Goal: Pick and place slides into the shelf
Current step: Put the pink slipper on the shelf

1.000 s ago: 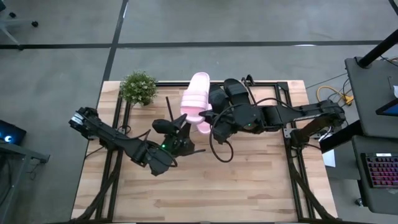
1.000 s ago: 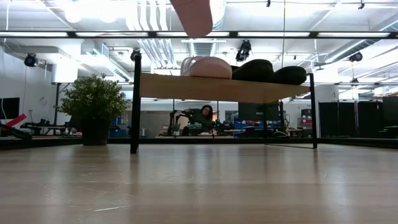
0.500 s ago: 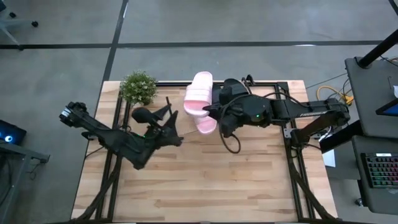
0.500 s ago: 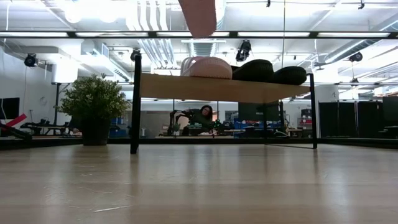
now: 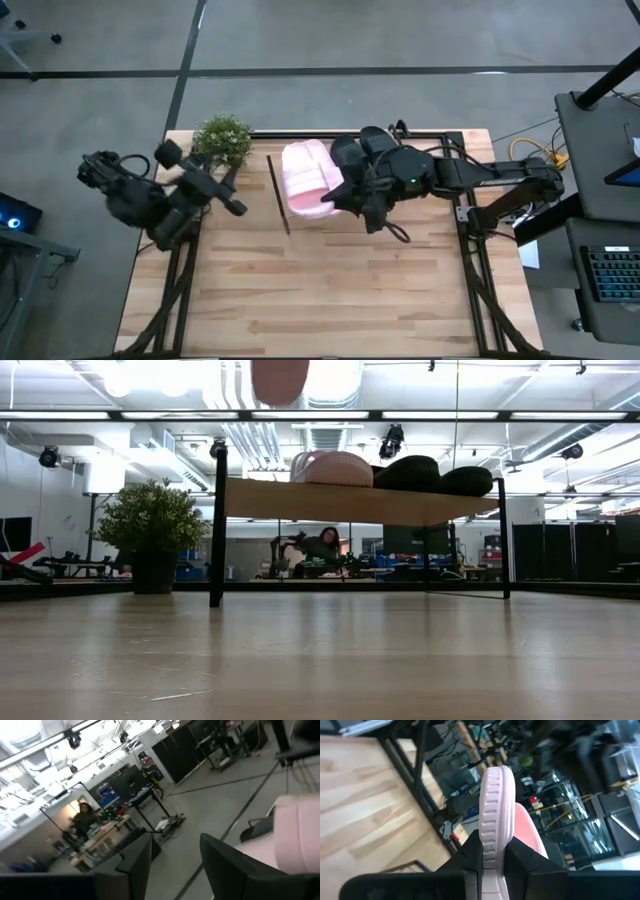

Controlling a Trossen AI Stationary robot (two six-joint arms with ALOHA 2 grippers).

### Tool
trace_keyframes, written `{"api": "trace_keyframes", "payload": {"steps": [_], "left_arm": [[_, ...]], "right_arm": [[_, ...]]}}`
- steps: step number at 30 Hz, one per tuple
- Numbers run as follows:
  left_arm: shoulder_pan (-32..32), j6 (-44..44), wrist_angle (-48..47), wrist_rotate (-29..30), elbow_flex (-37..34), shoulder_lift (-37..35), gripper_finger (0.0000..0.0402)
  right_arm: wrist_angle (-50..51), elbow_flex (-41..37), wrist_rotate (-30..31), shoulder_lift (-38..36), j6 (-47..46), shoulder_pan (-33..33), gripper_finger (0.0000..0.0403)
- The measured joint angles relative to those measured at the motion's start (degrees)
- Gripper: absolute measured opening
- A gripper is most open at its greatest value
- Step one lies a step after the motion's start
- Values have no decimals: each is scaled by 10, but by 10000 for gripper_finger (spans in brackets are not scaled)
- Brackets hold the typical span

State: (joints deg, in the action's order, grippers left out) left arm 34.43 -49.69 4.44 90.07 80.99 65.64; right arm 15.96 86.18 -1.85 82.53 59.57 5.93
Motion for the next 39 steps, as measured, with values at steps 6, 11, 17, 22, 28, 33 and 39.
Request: {"api": "trace_keyframes", "payload": {"steps": [6, 11, 17, 22, 28, 33, 39], "left_arm": [[11, 13, 15, 0, 0, -22, 154], [11, 13, 14, 0, 0, -23, 154], [10, 13, 12, -1, 0, -12, 154], [10, 13, 14, -1, 0, -9, 154], [10, 14, 14, -1, 0, -9, 154], [10, 14, 15, -1, 0, -9, 154], [10, 15, 16, -1, -1, -9, 154]], "right_arm": [[-67, -71, -45, 0, 45, -35, 39], [-146, -132, -76, 0, 67, -60, 39], [-211, -212, -114, 4, 84, -80, 39], [-273, -256, -134, 28, 103, -91, 39], [-315, -263, -140, 51, 113, -107, 39], [-334, -258, -162, 69, 100, -133, 37], [-333, -249, -179, 104, 101, -141, 37]]}}
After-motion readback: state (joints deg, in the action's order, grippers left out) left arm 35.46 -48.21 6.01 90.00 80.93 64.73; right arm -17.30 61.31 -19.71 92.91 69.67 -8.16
